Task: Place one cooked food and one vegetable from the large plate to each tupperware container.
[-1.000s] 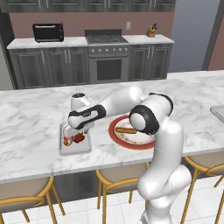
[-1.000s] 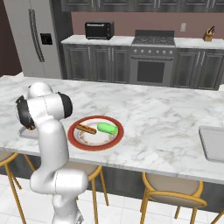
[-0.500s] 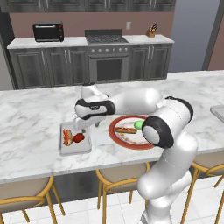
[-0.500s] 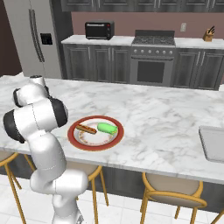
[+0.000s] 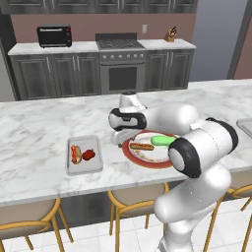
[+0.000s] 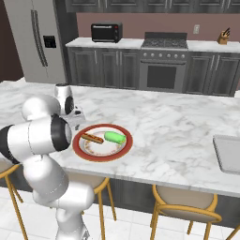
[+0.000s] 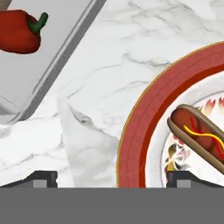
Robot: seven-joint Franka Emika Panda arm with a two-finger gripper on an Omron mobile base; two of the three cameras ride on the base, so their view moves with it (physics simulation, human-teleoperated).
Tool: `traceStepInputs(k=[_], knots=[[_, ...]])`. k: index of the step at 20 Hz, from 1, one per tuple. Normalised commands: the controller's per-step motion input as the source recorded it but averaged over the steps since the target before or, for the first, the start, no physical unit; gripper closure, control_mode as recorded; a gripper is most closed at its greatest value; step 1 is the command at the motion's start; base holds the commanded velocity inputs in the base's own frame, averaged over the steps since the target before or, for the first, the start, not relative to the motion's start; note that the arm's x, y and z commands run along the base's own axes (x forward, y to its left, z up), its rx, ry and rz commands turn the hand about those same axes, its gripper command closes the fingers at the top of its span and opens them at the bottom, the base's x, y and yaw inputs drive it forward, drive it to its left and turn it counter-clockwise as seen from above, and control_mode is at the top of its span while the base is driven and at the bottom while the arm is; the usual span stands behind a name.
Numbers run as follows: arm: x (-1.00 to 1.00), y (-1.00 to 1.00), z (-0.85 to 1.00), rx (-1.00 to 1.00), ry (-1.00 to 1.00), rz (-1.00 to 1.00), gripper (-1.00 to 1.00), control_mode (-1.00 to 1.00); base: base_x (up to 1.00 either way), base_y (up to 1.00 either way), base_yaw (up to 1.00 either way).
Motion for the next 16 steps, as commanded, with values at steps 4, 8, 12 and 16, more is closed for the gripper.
traceStepInputs(k=[4, 8, 12, 16], knots=[[0.33, -0.76, 0.0, 0.01, 0.05, 0.19, -1.0, -1.0, 0.0, 0.0, 0.0], [0.32, -0.6, 0.0, 0.0, 0.1, 0.22, -1.0, -1.0, 0.0, 0.0, 0.0], [0.03, -0.24, -0.07, 0.0, 0.02, 0.21, -1.0, -1.0, 0.0, 0.0, 0.0], [0.16, 0.0, -0.31, -0.02, 0.0, 0.05, -1.0, -1.0, 0.0, 0.0, 0.0]])
